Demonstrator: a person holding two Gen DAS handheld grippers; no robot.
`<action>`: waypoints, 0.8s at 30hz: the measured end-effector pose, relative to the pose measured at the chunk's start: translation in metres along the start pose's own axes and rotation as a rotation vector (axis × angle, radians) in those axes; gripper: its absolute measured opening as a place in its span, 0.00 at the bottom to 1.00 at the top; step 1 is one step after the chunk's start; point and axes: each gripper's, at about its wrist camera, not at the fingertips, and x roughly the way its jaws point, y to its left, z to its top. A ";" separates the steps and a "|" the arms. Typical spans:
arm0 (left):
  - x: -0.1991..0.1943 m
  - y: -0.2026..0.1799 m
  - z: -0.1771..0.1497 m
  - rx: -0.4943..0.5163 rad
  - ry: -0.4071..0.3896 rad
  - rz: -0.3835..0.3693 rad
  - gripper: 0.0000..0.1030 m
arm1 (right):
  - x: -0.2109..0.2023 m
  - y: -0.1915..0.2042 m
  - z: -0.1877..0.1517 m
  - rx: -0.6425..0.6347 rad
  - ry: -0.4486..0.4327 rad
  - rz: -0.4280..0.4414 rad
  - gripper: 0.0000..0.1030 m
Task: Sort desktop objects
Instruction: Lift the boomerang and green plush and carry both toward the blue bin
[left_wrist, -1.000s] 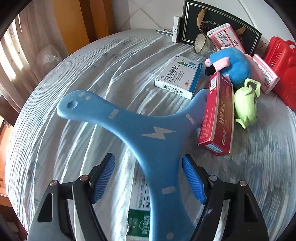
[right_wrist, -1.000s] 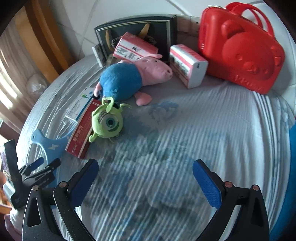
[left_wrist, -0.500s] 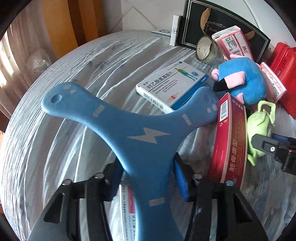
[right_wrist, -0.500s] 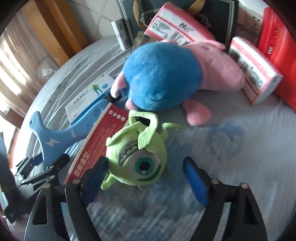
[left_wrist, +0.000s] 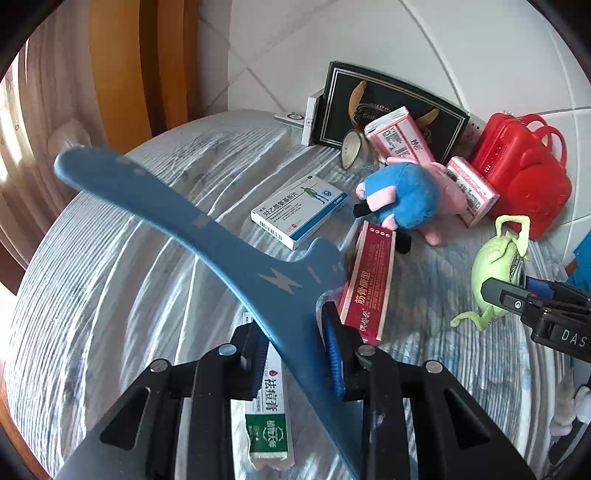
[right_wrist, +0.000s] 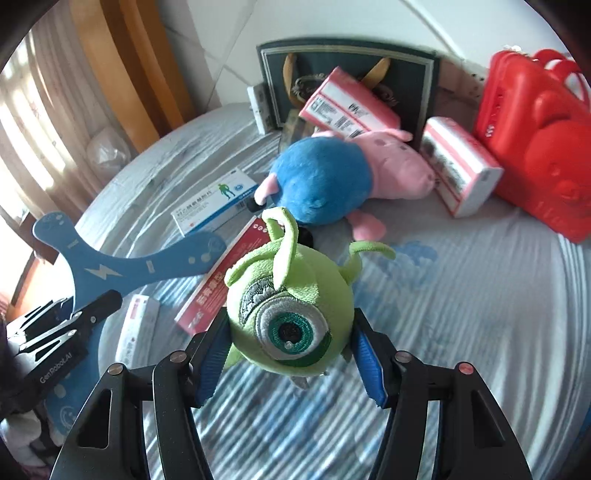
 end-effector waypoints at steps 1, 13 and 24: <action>-0.010 -0.002 -0.001 0.008 -0.014 -0.005 0.24 | -0.007 0.002 -0.001 0.002 -0.013 0.000 0.60; -0.059 -0.004 -0.047 0.016 0.033 0.036 0.61 | -0.080 0.000 -0.058 0.058 -0.045 0.008 0.62; -0.024 0.034 -0.105 -0.091 0.136 0.100 0.70 | -0.062 -0.019 -0.110 0.097 0.071 -0.019 0.64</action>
